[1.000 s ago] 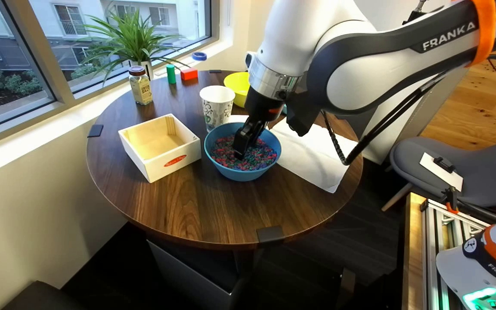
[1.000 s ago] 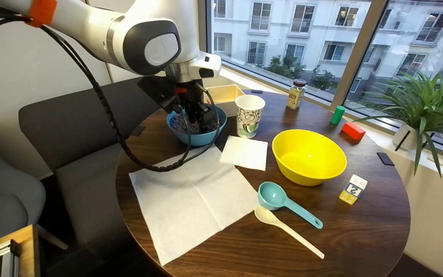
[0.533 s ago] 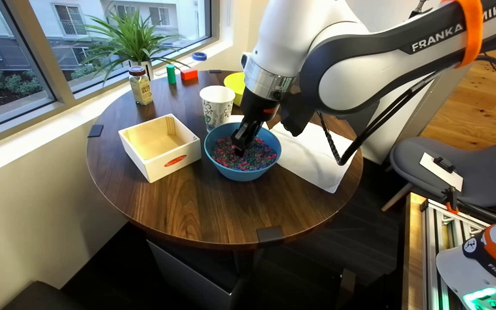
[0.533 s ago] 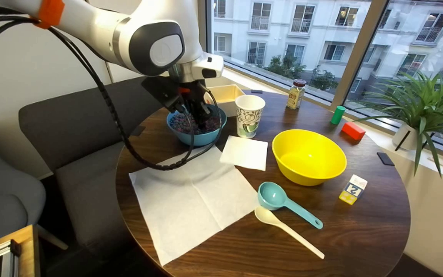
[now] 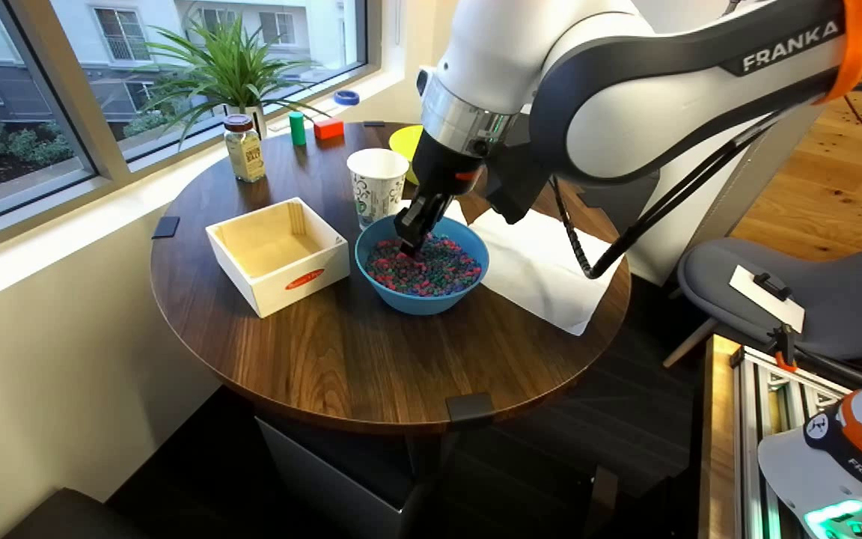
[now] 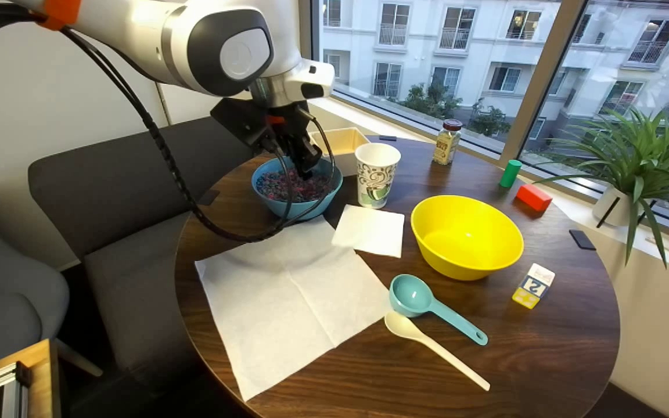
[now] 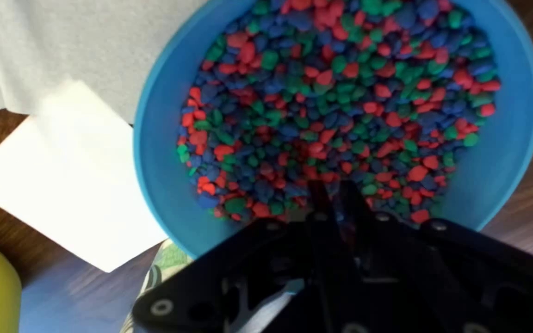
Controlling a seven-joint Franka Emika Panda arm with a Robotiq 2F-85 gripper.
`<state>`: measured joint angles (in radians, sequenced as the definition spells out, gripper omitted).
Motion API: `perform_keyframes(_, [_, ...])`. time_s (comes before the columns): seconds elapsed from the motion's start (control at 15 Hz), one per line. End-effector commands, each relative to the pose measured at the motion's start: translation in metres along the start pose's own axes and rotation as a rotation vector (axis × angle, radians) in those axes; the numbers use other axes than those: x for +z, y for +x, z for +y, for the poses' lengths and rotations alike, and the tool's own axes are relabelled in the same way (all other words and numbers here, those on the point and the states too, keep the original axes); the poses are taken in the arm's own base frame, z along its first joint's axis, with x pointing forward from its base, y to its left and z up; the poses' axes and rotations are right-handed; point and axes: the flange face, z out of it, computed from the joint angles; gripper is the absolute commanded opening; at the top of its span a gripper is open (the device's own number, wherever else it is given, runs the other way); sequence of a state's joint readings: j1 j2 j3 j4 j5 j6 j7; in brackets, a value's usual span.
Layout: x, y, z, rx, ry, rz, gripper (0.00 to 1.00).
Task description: Put some of the contents of the blue bowl onto the napkin on the right and then fold the napkin
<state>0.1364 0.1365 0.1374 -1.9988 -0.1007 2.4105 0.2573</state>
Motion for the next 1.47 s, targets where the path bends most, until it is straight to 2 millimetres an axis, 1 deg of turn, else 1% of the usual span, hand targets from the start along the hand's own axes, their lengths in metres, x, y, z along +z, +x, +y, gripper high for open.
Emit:
perform_keyframes(0.0, [-0.025, -0.012, -0.002, 0.01, -0.037, 0.035, 0.03])
perform_keyframes(0.2, [-0.039, -0.025, 0.003, 0.028, -0.055, 0.041, 0.03])
perform_keyframes(0.33, [-0.044, -0.039, 0.01, 0.033, -0.071, 0.027, 0.03])
perform_keyframes(0.4, [-0.044, -0.047, 0.013, 0.016, -0.052, 0.016, 0.03])
perform_keyframes(0.67, [-0.043, -0.078, 0.038, 0.009, -0.08, 0.001, 0.03])
perform_keyframes(0.93, [-0.053, -0.098, 0.068, 0.027, -0.122, 0.006, 0.03])
perform_keyframes(1.13, [-0.05, -0.105, 0.088, 0.034, -0.132, 0.006, 0.03])
perform_keyframes(1.4, [-0.037, -0.112, 0.104, 0.021, -0.129, -0.015, 0.03])
